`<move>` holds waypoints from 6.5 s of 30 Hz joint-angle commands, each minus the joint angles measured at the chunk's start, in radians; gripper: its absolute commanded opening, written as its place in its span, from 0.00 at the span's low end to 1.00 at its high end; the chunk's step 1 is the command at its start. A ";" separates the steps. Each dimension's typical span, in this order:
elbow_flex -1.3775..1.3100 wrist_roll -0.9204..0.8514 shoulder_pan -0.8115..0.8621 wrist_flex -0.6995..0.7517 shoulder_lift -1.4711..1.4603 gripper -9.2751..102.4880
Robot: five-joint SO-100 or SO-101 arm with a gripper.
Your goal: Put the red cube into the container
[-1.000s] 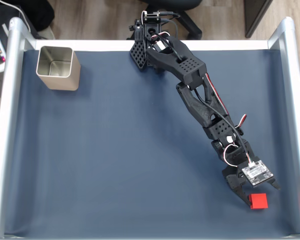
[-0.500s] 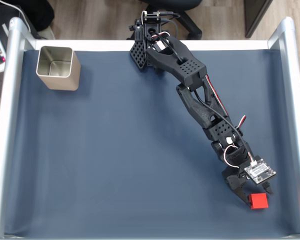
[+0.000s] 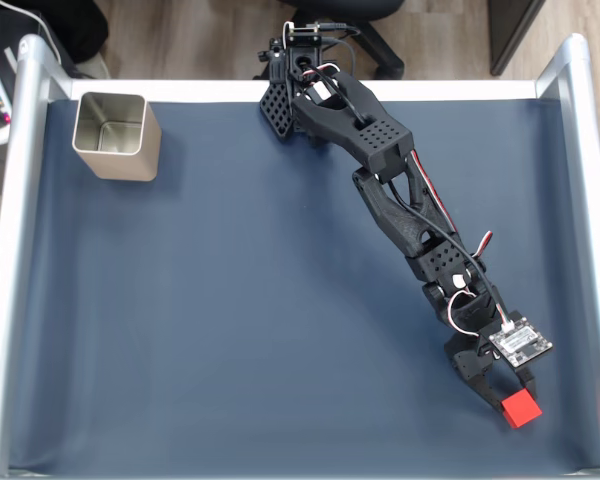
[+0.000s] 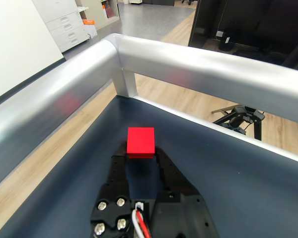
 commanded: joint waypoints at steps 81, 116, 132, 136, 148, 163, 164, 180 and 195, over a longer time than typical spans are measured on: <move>1.542 -0.371 1.805 0.730 2.214 0.08; 1.707 -0.276 1.976 0.411 2.059 0.10; 1.732 -0.252 1.973 0.388 2.063 0.27; 1.738 -0.244 1.976 0.373 2.065 0.28; 1.749 -0.227 1.971 0.321 2.065 0.22; 1.698 -0.092 1.424 0.307 2.195 0.08; 1.698 -0.083 1.356 0.307 2.209 0.08; 1.844 -0.095 0.595 0.552 2.559 0.08; 2.115 -0.025 0.491 0.607 2.672 0.08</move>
